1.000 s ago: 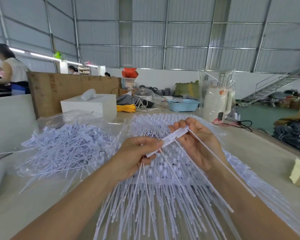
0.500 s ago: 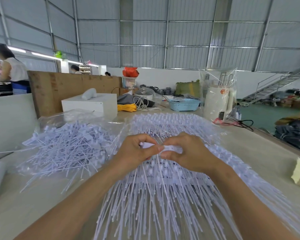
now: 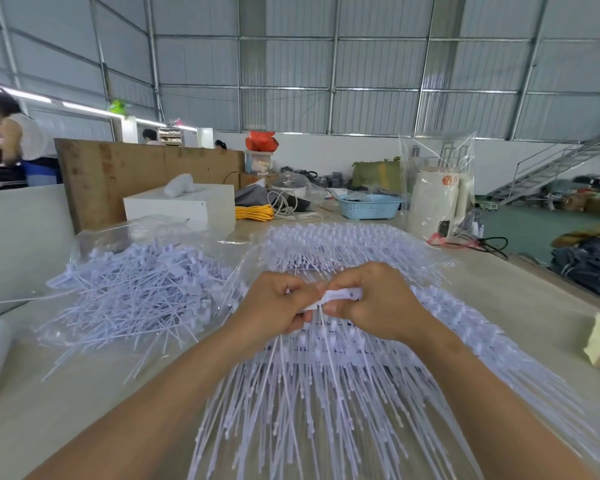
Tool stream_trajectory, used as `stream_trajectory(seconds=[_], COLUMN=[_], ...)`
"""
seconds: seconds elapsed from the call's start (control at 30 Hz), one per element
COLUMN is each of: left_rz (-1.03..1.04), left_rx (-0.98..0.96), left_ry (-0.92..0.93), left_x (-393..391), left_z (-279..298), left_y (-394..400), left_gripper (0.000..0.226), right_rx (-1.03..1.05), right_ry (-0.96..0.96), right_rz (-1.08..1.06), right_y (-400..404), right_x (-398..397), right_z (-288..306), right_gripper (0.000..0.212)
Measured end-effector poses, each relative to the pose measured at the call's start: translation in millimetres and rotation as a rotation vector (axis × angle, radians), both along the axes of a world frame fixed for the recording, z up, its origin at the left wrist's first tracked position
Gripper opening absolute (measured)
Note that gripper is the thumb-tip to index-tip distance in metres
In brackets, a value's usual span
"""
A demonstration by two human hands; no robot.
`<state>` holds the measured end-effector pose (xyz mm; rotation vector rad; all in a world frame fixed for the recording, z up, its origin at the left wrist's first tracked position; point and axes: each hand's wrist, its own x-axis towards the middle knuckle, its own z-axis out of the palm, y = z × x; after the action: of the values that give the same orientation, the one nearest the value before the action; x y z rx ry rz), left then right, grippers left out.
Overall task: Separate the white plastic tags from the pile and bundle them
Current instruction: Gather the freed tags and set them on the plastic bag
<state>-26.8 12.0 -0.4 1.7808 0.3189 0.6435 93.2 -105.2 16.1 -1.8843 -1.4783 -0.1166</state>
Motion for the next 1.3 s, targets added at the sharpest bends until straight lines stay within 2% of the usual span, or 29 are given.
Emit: stream_trajectory(seconds=[0.2,0.23,0.33,0.37,0.43,0.47,0.53,0.63,0.7,0.8,0.87,0.9,0.97,1.07,1.17,1.3], left_rz=[-0.096,-0.118,-0.229,-0.275,-0.369,-0.395,-0.363,-0.248,-0.195,-0.148,-0.127,-0.116,-0.099,-0.068,-0.108,-0.212], left_rx=[-0.082,-0.113,-0.183,-0.178,-0.19,-0.217,-0.279,-0.345,-0.381,-0.427,-0.455,-0.454,-0.433,-0.453,-0.537,-0.391], left_ry=[0.05,0.047,0.076,0.097,0.091,0.06,-0.004,-0.028,-0.025,0.005,0.021,0.023,0.022,0.013,-0.004,0.056], left_x=[-4,-5,-8,-8,-9,-8,-6,-4,-3,0,1,2,4,5,6,5], left_z=[4,5,10,11,13,13,13,10,8,5,2,2,1,2,1,-1], left_y=[3,3,0,-3,-9,-10,-7,1,4,5,4,4,3,2,5,1], left_gripper=[0.034,0.034,0.037,0.037,0.03,0.03,0.032,0.039,0.041,0.028,0.027,0.025,0.012,0.02,0.044,0.047], right_rx=[0.028,0.043,0.041,0.065,0.179,0.258,0.381,0.578,0.677,0.683,0.527,0.403,0.15,0.034,0.096,0.14], right_ry=[-0.171,-0.229,-0.568,-0.607,-0.461,-0.294,0.081,0.441,0.619,0.85,0.909,0.868,0.626,0.309,0.28,0.303], right_rz=[-0.02,-0.027,-0.152,-0.206,-0.262,-0.265,-0.242,-0.08,0.077,0.323,0.448,0.458,0.382,0.271,0.211,0.199], right_y=[-1,-1,1,0,-7,-11,-22,-39,-48,-50,-45,-40,-26,-4,4,7], right_x=[-6,-7,-5,-2,8,15,26,35,36,35,26,20,6,-8,-10,-9], right_z=[2,1,-2,-2,0,3,13,27,33,36,33,30,20,5,-2,-6], right_gripper=[0.013,0.013,0.015,0.018,0.013,0.005,0.003,0.011,0.008,0.016,0.018,0.018,0.021,0.036,0.052,0.053])
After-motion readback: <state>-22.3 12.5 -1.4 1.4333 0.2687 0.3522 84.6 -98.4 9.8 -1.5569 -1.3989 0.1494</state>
